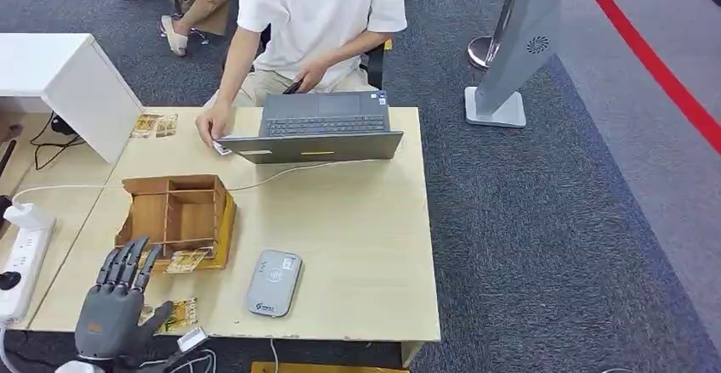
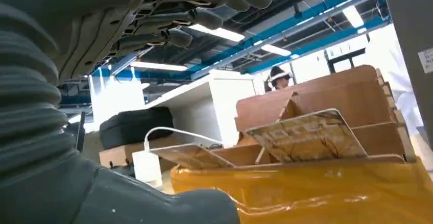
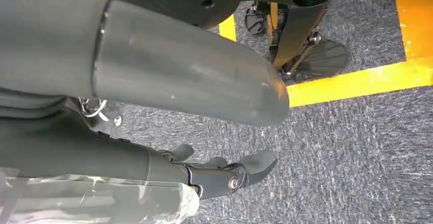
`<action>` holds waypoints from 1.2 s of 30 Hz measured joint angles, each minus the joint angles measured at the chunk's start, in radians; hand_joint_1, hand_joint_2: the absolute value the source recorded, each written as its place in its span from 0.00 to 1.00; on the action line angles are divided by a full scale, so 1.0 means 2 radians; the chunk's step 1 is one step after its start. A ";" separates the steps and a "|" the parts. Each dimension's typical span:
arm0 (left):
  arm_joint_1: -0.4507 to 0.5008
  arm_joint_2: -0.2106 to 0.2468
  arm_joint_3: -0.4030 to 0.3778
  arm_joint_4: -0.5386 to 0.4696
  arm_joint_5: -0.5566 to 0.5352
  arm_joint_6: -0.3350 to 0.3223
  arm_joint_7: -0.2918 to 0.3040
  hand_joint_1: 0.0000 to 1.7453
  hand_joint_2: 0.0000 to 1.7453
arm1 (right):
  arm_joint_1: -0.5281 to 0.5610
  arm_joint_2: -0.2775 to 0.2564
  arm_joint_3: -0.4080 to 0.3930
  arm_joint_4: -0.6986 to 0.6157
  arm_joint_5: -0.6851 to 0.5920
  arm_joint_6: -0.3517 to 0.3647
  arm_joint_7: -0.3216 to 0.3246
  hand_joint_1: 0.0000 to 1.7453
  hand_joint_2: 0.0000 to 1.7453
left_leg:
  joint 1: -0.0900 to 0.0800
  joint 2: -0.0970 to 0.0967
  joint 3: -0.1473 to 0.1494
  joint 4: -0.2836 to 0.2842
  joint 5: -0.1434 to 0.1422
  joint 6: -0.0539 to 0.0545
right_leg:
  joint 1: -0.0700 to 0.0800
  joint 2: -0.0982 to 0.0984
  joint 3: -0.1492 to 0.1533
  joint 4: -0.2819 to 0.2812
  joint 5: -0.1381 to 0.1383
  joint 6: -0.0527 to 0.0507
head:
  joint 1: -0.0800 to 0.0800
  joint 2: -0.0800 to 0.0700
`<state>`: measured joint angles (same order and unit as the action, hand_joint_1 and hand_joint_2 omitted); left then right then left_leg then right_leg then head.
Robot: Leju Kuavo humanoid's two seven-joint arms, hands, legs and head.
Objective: Pass the card to the sensor for recognition and then transmit it.
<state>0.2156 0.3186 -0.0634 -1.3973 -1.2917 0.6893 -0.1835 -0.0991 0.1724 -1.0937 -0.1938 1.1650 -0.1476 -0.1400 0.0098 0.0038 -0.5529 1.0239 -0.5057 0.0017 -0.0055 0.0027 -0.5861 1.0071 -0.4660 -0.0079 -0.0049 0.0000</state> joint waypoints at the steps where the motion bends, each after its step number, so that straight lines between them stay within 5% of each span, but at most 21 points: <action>1: -0.005 -0.002 0.003 0.003 -0.002 0.000 -0.002 0.00 1.00 | 0.000 0.000 0.001 0.000 0.001 0.001 0.000 0.00 0.00 | 0.000 0.000 0.000 0.000 0.000 0.000 | 0.000 0.000 0.000 0.000 0.000 0.000 | 0.000 0.000; 33: -0.089 -0.040 -0.010 0.082 -0.032 -0.002 0.009 0.00 1.00 | -0.009 0.002 0.011 0.001 0.010 0.002 0.003 0.00 0.00 | 0.000 0.000 0.000 0.000 0.000 0.000 | 0.000 0.000 0.000 0.000 0.000 0.000 | 0.001 0.000; 34: -0.089 -0.040 -0.010 0.083 -0.032 -0.002 0.011 1.00 1.00 | -0.009 0.002 0.011 0.001 0.009 0.001 0.003 0.00 0.00 | 0.000 0.000 0.000 0.000 0.000 0.000 | 0.000 0.000 0.000 0.000 0.000 0.000 | 0.001 0.000; 36: -0.089 -0.040 -0.010 0.083 -0.030 -0.005 0.012 1.00 1.00 | -0.009 0.002 0.011 0.001 0.009 0.002 0.003 0.00 0.00 | 0.000 0.000 0.000 0.000 0.000 0.000 | 0.000 0.000 0.000 0.000 0.000 0.000 | 0.001 0.000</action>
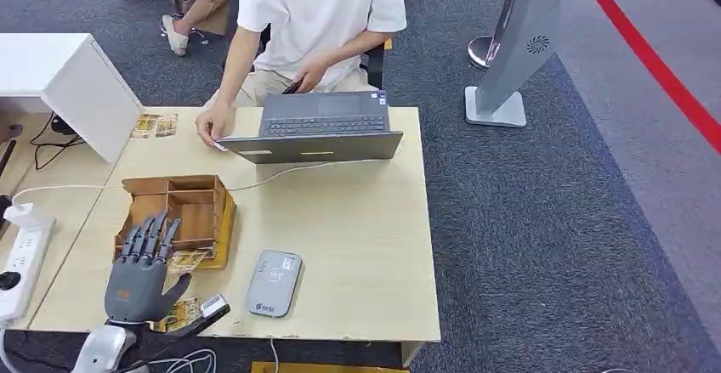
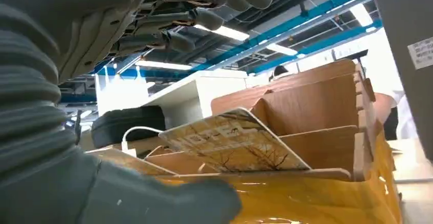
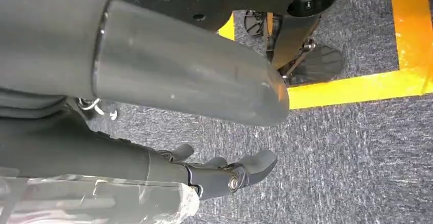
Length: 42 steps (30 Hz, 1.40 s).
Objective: Pass the card to the sensor for recognition and then transmit it.
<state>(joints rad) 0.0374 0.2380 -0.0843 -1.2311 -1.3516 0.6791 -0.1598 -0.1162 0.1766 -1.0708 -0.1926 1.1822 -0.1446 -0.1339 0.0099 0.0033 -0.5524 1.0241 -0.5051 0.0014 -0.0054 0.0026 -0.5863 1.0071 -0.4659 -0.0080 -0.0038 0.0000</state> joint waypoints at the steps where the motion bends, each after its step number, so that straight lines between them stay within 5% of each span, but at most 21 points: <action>1: 0.000 0.000 -0.001 0.000 0.003 -0.004 0.000 1.00 1.00 | 0.000 0.000 0.000 0.000 0.000 0.000 0.000 0.00 0.00 | 0.000 0.000 0.000 0.000 0.000 0.000 | 0.000 0.000 0.000 0.000 0.000 0.000 | 0.000 0.000; 25: 0.005 0.002 -0.012 -0.017 0.029 -0.008 0.003 1.00 1.00 | 0.001 0.000 0.000 0.000 -0.005 -0.001 -0.001 0.00 0.00 | 0.000 0.000 0.000 0.000 0.000 0.000 | 0.000 0.000 0.000 0.000 0.000 0.000 | 0.000 0.000; 33: 0.021 0.003 -0.037 -0.158 0.029 -0.034 -0.001 1.00 1.00 | 0.005 0.000 -0.001 0.000 -0.019 -0.003 -0.006 0.00 0.00 | 0.000 0.000 0.000 0.000 0.000 0.000 | 0.000 0.000 0.000 0.000 0.000 0.000 | 0.000 0.000; 38: 0.005 0.022 -0.089 -0.273 0.063 -0.114 0.009 1.00 1.00 | 0.012 0.000 -0.005 0.000 -0.033 -0.003 -0.018 0.00 0.00 | 0.000 0.000 0.000 0.000 0.000 0.000 | 0.000 -0.001 0.000 0.000 0.000 0.000 | 0.000 0.000; 42: -0.035 0.039 -0.120 -0.331 0.098 -0.137 0.023 1.00 1.00 | 0.015 0.000 -0.010 0.000 -0.036 -0.003 -0.018 0.00 0.00 | 0.000 0.000 0.000 0.000 0.000 0.000 | 0.000 0.000 0.000 0.000 0.000 0.000 | 0.000 0.000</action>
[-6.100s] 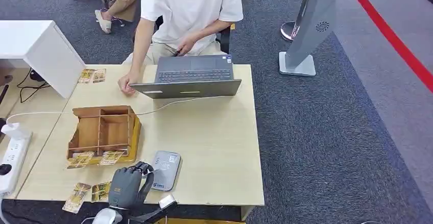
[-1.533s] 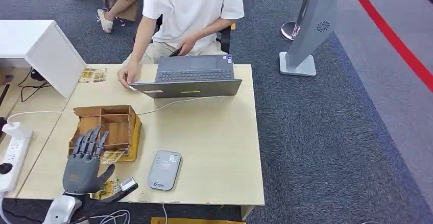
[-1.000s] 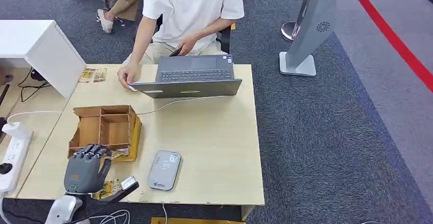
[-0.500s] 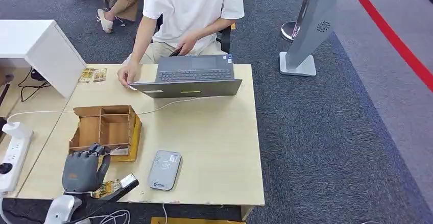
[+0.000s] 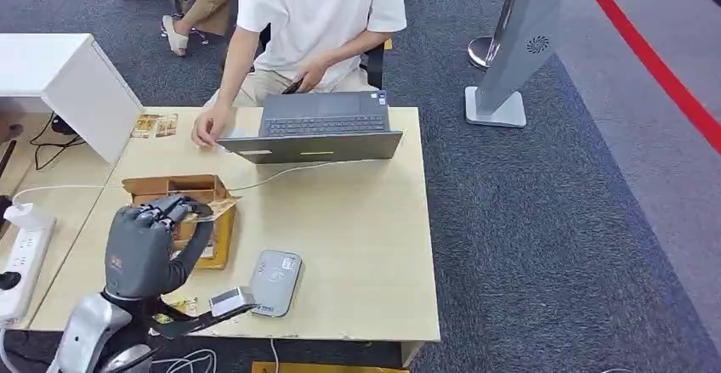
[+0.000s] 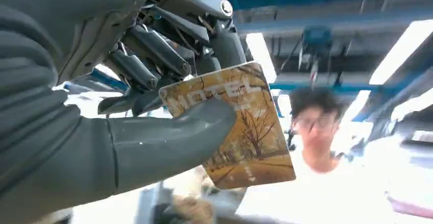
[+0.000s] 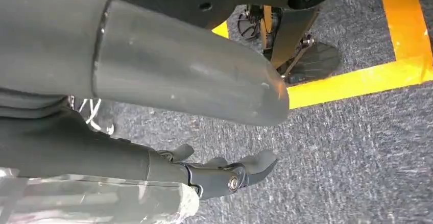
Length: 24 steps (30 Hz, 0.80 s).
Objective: Pass the card to the sensor for recognition and then transmit it.
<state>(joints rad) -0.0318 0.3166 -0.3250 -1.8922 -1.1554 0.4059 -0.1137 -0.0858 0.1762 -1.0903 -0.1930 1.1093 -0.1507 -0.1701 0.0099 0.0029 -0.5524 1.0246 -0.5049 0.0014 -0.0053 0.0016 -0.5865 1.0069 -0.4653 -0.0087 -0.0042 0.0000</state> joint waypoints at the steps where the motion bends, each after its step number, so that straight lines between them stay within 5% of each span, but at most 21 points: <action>1: -0.014 0.001 -0.002 -0.008 0.003 -0.006 0.007 1.00 1.00 | 0.000 0.000 -0.001 0.000 0.002 0.000 0.001 0.00 0.00 | 0.000 0.000 0.000 0.000 0.000 0.000 | 0.000 0.000 0.000 0.000 0.000 0.000 | 0.000 0.000; 7: -0.119 0.002 -0.002 0.022 -0.023 -0.015 0.025 1.00 1.00 | -0.002 0.000 0.001 0.000 0.026 0.008 0.008 0.00 0.00 | 0.000 -0.001 0.000 0.000 0.001 -0.001 | 0.000 0.000 0.000 0.000 0.001 0.000 | 0.000 0.000; 14: -0.231 0.002 0.036 0.197 -0.071 0.024 0.018 1.00 1.00 | -0.018 0.000 0.012 0.000 0.038 0.009 0.023 0.00 0.00 | 0.000 0.000 0.000 0.000 0.003 -0.001 | 0.000 0.000 0.000 0.000 0.002 0.000 | 0.000 0.000; 18: -0.257 -0.003 0.051 0.258 -0.049 0.027 0.013 1.00 1.00 | -0.019 0.000 0.014 0.000 0.035 0.008 0.026 0.00 0.00 | 0.000 0.000 0.000 0.000 0.003 -0.001 | 0.000 0.001 0.000 0.001 0.002 -0.001 | -0.001 0.000; 24: -0.259 -0.008 0.058 0.285 -0.042 0.031 0.012 1.00 1.00 | -0.019 0.000 0.016 0.000 0.034 0.007 0.030 0.00 0.00 | 0.000 0.000 -0.001 0.000 0.003 -0.001 | 0.000 0.000 -0.001 0.000 0.002 -0.001 | 0.000 0.000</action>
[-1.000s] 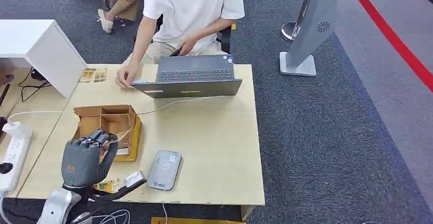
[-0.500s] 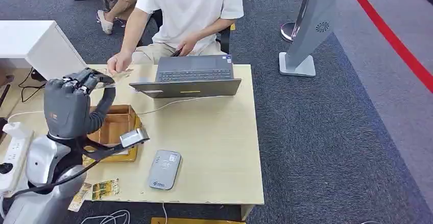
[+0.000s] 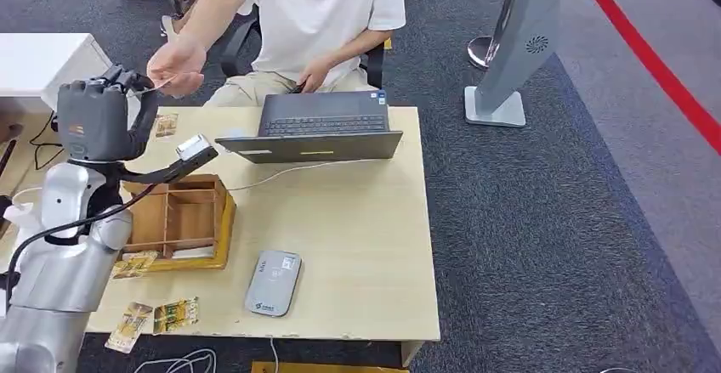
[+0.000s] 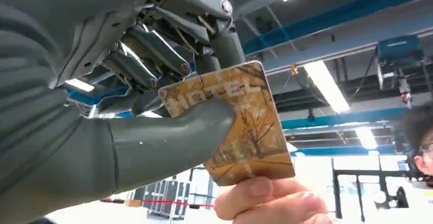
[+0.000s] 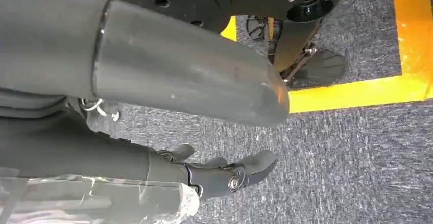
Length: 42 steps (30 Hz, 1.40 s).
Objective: Pass the card to the sensor for recognition and then transmit it.
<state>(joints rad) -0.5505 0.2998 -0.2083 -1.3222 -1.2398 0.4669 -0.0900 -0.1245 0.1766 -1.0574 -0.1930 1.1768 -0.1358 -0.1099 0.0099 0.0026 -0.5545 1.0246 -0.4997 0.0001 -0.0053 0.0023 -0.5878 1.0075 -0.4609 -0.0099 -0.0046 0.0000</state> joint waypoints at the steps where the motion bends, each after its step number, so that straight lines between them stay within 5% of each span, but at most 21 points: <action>1: 0.000 0.000 0.001 0.001 0.004 -0.001 0.000 0.00 1.00 | 0.000 0.000 0.001 0.000 0.000 0.000 0.001 0.00 0.00 | 0.000 0.000 0.000 0.000 0.000 0.000 | 0.000 0.000 0.000 0.000 0.000 0.000 | 0.000 0.000; 6: 0.006 -0.006 0.004 0.002 0.071 -0.014 -0.026 0.00 1.00 | 0.001 0.000 0.001 0.000 -0.007 0.002 -0.002 0.00 0.00 | 0.000 0.000 0.000 0.000 0.000 0.000 | 0.000 0.000 0.000 0.000 0.000 0.000 | 0.000 0.000; 16: 0.048 -0.020 0.012 -0.048 0.107 -0.011 -0.042 0.00 1.00 | 0.004 0.000 0.001 0.000 -0.013 0.002 -0.009 0.00 0.00 | 0.000 0.000 0.000 0.000 0.000 0.000 | 0.000 0.000 0.000 0.000 0.000 0.000 | 0.000 0.000; 21: 0.147 -0.020 0.012 -0.184 0.133 -0.006 -0.058 0.00 1.00 | 0.014 0.000 -0.007 0.000 -0.034 0.000 -0.020 0.00 0.00 | 0.000 0.001 0.000 0.000 -0.002 0.000 | 0.000 0.002 0.000 0.000 -0.001 0.001 | 0.000 0.000; 25: 0.307 0.001 0.040 -0.294 0.176 0.037 -0.086 0.00 1.00 | 0.022 0.000 -0.022 0.000 -0.053 -0.006 -0.021 0.00 0.00 | 0.000 0.006 0.002 -0.001 -0.006 0.000 | 0.000 0.006 0.001 0.000 -0.003 0.001 | 0.000 0.000; 27: 0.391 0.000 0.097 -0.326 0.251 0.035 -0.116 0.00 1.00 | 0.027 0.000 -0.028 0.000 -0.059 -0.007 -0.019 0.00 0.00 | 0.000 0.007 0.003 -0.001 -0.006 0.000 | 0.000 0.007 0.001 0.000 -0.004 0.000 | 0.000 0.000; 29: 0.420 -0.029 0.190 -0.331 0.364 -0.041 -0.179 0.00 1.00 | 0.030 -0.001 -0.036 0.000 -0.062 -0.007 -0.018 0.00 0.00 | 0.000 0.004 0.002 -0.001 -0.006 0.000 | 0.000 0.005 0.001 0.000 -0.006 0.002 | -0.001 0.000; 31: 0.405 -0.076 0.346 -0.323 0.429 -0.223 -0.234 0.00 1.00 | 0.031 -0.001 -0.041 0.000 -0.063 -0.006 -0.018 0.00 0.00 | 0.001 0.002 0.001 -0.001 -0.006 0.000 | 0.001 0.002 0.001 0.000 -0.006 0.002 | 0.002 0.000; 32: 0.388 -0.088 0.415 -0.310 0.451 -0.318 -0.235 0.00 1.00 | 0.031 -0.001 -0.044 0.000 -0.063 -0.006 -0.019 0.00 0.00 | 0.001 0.002 0.001 -0.001 -0.006 0.000 | 0.001 0.003 0.001 0.000 -0.006 0.001 | 0.002 0.000; 34: 0.346 -0.101 0.555 -0.247 0.533 -0.500 -0.182 0.00 1.00 | 0.031 -0.001 -0.048 0.000 -0.064 -0.005 -0.020 0.00 0.00 | 0.001 0.003 0.002 -0.001 -0.006 0.000 | 0.001 0.003 0.001 0.000 -0.005 0.001 | 0.001 0.000; 36: 0.318 -0.105 0.663 -0.168 0.580 -0.578 -0.139 0.00 1.00 | 0.032 -0.001 -0.051 0.000 -0.064 -0.005 -0.023 0.00 0.00 | 0.001 0.006 0.003 -0.001 -0.006 -0.001 | 0.001 0.006 0.001 0.001 -0.005 0.000 | 0.000 0.000; 38: 0.299 -0.109 0.732 -0.082 0.628 -0.546 -0.126 0.00 1.00 | 0.033 -0.001 -0.055 0.000 -0.060 -0.011 -0.025 0.00 0.00 | 0.001 0.006 0.003 -0.001 -0.006 -0.001 | 0.001 0.006 0.001 0.001 -0.005 0.000 | -0.001 0.000; 42: 0.282 -0.124 0.810 0.083 0.724 -0.405 -0.106 0.00 1.00 | 0.032 -0.001 -0.059 0.000 -0.055 -0.025 -0.027 0.00 0.00 | 0.000 0.003 0.003 -0.001 -0.006 -0.001 | 0.001 0.003 0.002 0.000 -0.005 0.000 | -0.002 0.000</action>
<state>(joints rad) 0.0128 0.0518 1.4121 -1.1559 0.2074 -0.3436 -0.3014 -0.0610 0.1755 -1.1746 -0.1930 1.0662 -0.1866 -0.1637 0.0106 0.0094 -0.5485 1.0230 -0.5122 -0.0015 -0.0042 0.0092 -0.5843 1.0079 -0.4712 -0.0093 -0.0080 0.0000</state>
